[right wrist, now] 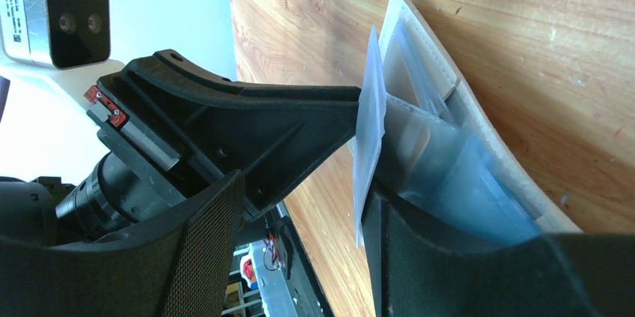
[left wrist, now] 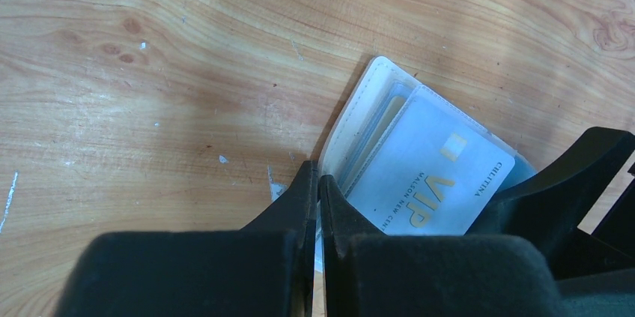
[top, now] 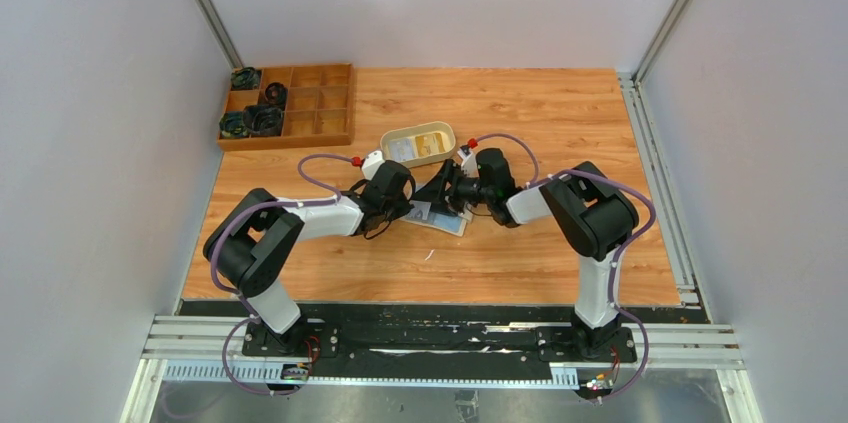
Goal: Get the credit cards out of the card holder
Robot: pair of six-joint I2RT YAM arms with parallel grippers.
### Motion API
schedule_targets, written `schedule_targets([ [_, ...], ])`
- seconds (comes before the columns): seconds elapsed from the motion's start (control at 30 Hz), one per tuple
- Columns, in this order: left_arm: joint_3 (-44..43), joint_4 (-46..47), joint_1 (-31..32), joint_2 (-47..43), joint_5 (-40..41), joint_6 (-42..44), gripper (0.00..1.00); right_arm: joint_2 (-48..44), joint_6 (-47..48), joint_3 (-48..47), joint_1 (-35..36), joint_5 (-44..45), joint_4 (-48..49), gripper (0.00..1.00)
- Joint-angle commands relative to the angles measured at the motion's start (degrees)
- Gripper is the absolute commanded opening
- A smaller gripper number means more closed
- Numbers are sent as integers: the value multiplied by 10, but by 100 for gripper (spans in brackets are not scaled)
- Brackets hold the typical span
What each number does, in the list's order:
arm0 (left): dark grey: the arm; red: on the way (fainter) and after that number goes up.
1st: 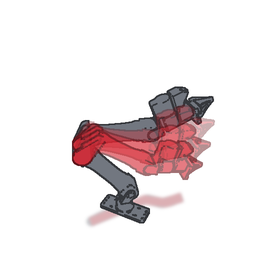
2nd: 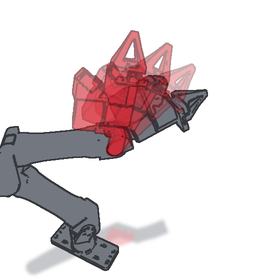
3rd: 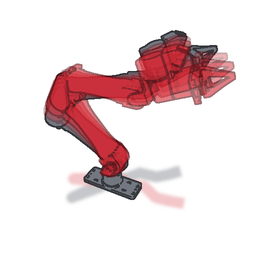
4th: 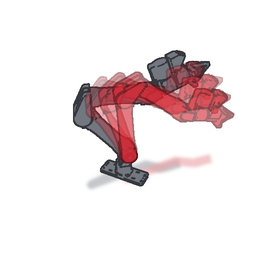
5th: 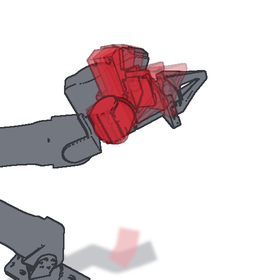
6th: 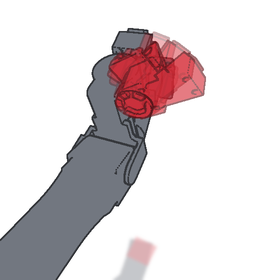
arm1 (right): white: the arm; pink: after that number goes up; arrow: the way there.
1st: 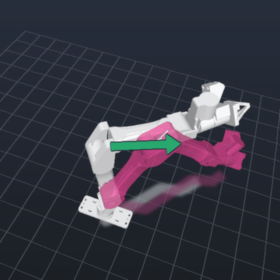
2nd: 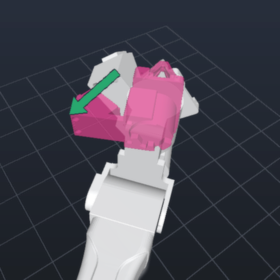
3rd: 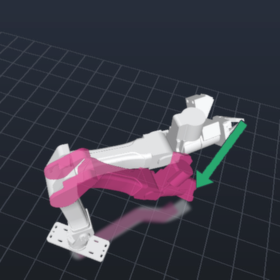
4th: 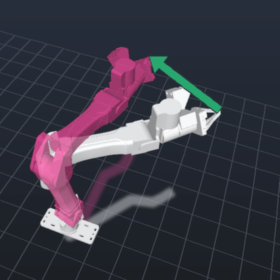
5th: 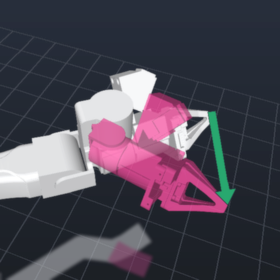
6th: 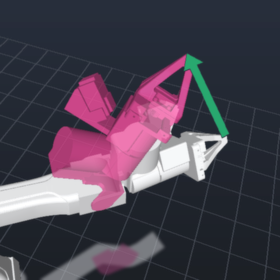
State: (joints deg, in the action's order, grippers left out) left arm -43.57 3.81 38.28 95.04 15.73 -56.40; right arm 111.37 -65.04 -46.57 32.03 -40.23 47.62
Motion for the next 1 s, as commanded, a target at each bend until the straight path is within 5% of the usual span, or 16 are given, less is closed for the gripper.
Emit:
schedule_targets([
  [0.0,21,-71,13,32,-27,-3,0,2,17,-22,16,6,-49,61],
  [0.97,20,-85,12,32,-15,-6,0,-55,33,65,-43,-31,-19,57],
])
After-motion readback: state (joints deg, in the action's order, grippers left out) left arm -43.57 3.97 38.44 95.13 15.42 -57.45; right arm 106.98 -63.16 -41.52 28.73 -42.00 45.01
